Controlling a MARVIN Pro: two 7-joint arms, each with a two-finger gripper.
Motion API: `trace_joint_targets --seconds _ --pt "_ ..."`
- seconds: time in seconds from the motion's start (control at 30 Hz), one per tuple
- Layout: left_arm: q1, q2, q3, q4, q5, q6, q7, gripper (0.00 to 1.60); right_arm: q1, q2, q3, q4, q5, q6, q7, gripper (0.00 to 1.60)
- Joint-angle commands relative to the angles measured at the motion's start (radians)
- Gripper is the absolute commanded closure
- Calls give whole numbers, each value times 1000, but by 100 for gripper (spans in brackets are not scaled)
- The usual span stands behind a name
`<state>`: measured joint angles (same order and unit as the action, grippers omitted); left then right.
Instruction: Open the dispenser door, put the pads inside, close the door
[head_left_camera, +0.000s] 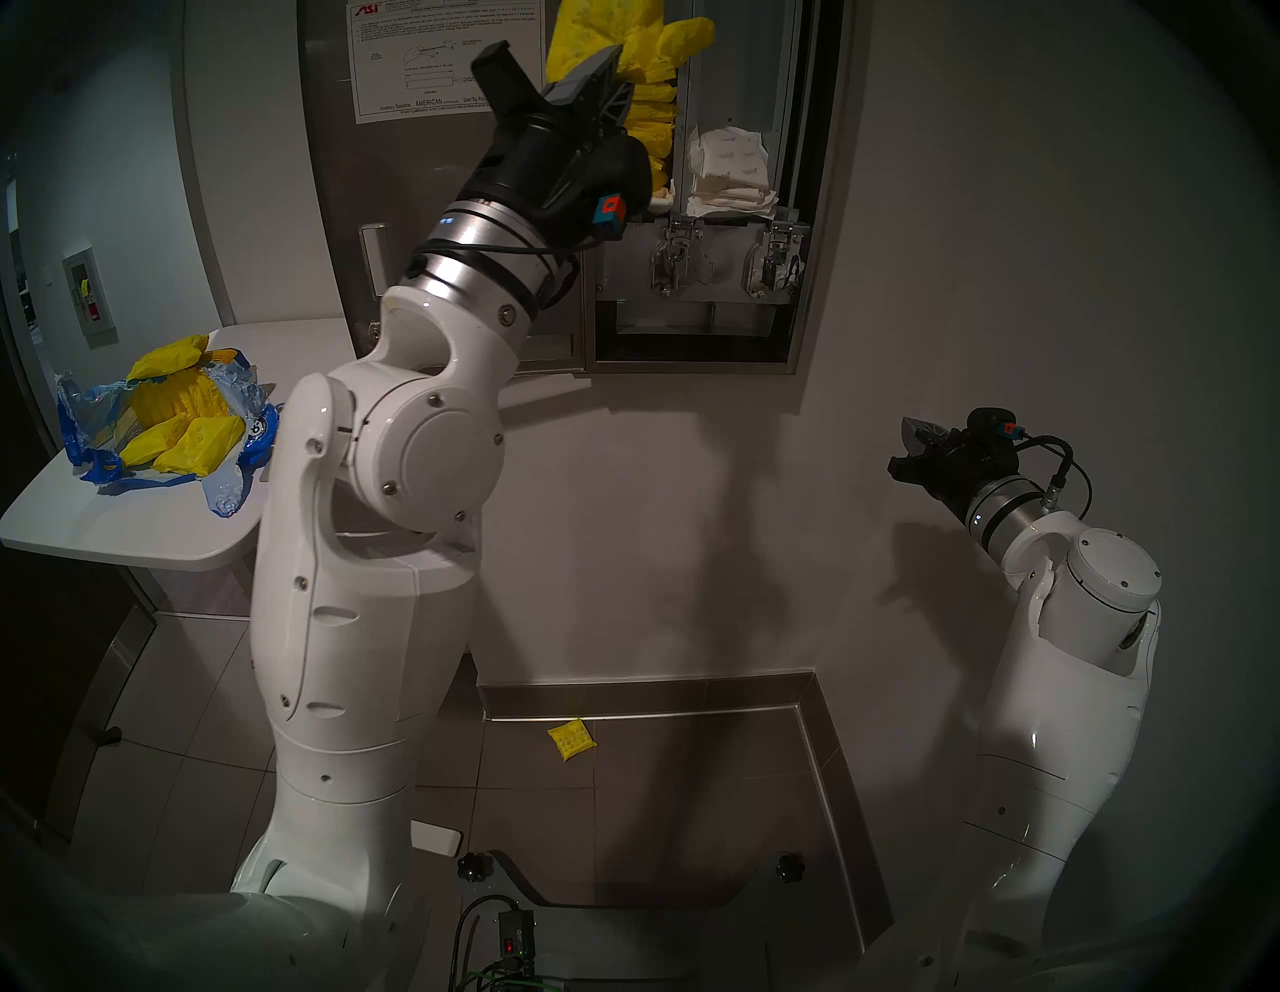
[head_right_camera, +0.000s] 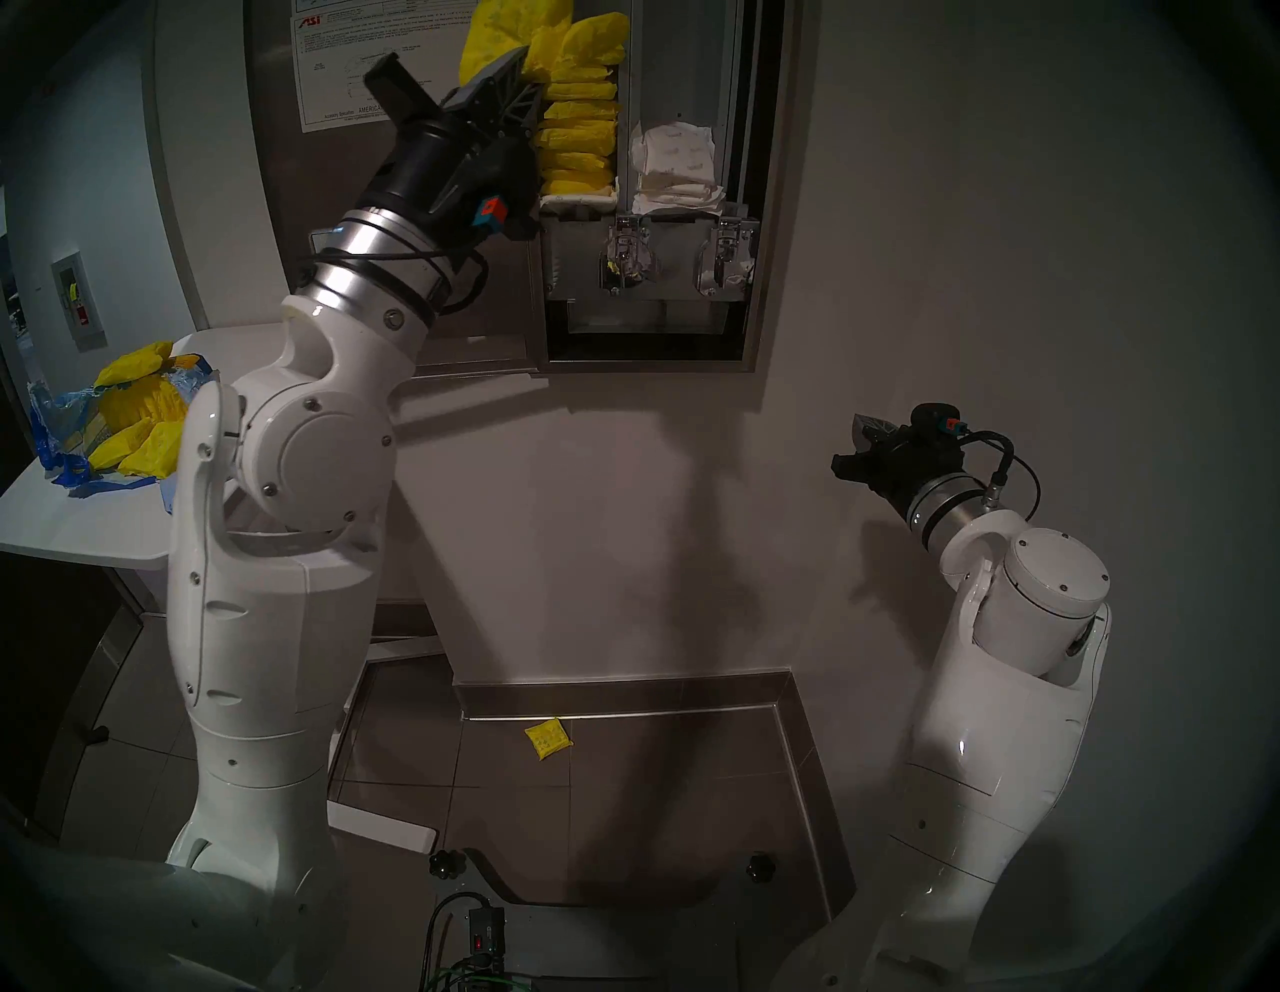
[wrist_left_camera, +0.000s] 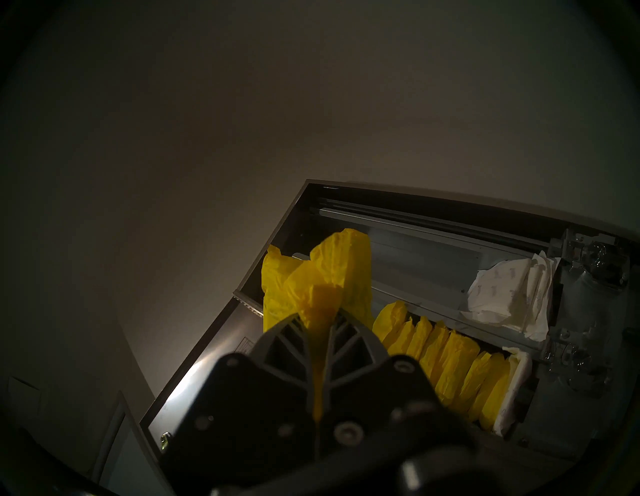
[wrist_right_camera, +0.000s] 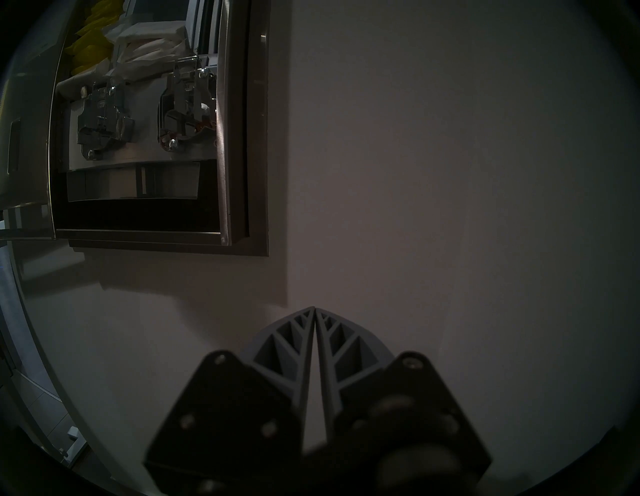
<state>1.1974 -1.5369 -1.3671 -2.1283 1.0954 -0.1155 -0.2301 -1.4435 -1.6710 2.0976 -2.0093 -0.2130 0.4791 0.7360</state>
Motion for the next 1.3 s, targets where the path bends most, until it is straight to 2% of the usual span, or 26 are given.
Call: trace_joint_targets --seconds 0.0,0.03,0.1,0.17,0.2,0.27,0.37,0.4,0.43,0.47,0.5,0.57,0.77,0.87,0.9,0.93,1.0,1.03,1.07,1.1,1.13,1.27 --pt "-101 -81 -10 36 58 3 34 160 21 5 -1 -31 4 -9 -2 118" --pt "-131 -76 -10 59 63 7 35 160 21 5 -1 -31 4 -9 -2 118" --pt "-113 -91 -16 54 74 1 40 160 21 5 -1 -31 4 -9 -2 118" --pt "-155 -86 -18 91 84 5 41 160 21 5 -1 -31 4 -9 -2 118" --pt "-138 -99 -26 87 100 -2 46 160 21 5 -1 -31 4 -9 -2 118" --pt "-151 -107 -36 112 119 -11 56 160 21 5 -1 -31 4 -9 -2 118" --pt "-209 -101 -40 160 132 -18 64 160 21 6 -1 -30 5 -8 -2 118" --pt "-160 -123 -49 133 148 -29 75 160 21 6 -1 -30 5 -8 -2 118" --pt "-212 -109 -45 168 144 -28 73 160 21 6 -1 -30 5 -8 -2 118" --pt "-227 -111 -47 180 151 -32 75 160 21 6 -1 -30 5 -8 -2 118" --pt "-184 -129 -53 154 162 -37 82 160 21 6 -1 -30 5 -8 -2 118" --pt "-230 -126 -53 186 167 -40 82 160 21 6 -1 -29 5 -8 -2 118" --pt "-256 -146 -60 211 200 -57 94 160 21 6 -1 -28 5 -8 -1 118" --pt "-293 -151 -64 241 218 -65 98 160 21 6 -2 -28 5 -8 -1 118" --pt "-276 -159 -67 233 225 -66 103 160 21 6 -2 -28 5 -8 -1 118" --pt "-314 -157 -68 259 228 -67 99 160 21 7 -2 -28 5 -8 -1 118" --pt "-299 -170 -73 255 244 -71 106 160 21 7 -2 -27 5 -8 -1 118" --pt "-327 -168 -74 274 247 -70 102 160 21 7 -2 -27 5 -8 -1 118" --pt "-311 -175 -76 265 254 -71 106 160 21 7 -2 -27 5 -8 -1 118" --pt "-347 -169 -77 294 261 -71 100 160 21 7 -2 -27 5 -8 -1 118" --pt "-320 -180 -81 280 272 -73 105 160 21 7 -2 -27 5 -8 -1 118" --pt "-359 -185 -89 317 300 -68 91 160 20 7 -2 -26 5 -8 -1 118"
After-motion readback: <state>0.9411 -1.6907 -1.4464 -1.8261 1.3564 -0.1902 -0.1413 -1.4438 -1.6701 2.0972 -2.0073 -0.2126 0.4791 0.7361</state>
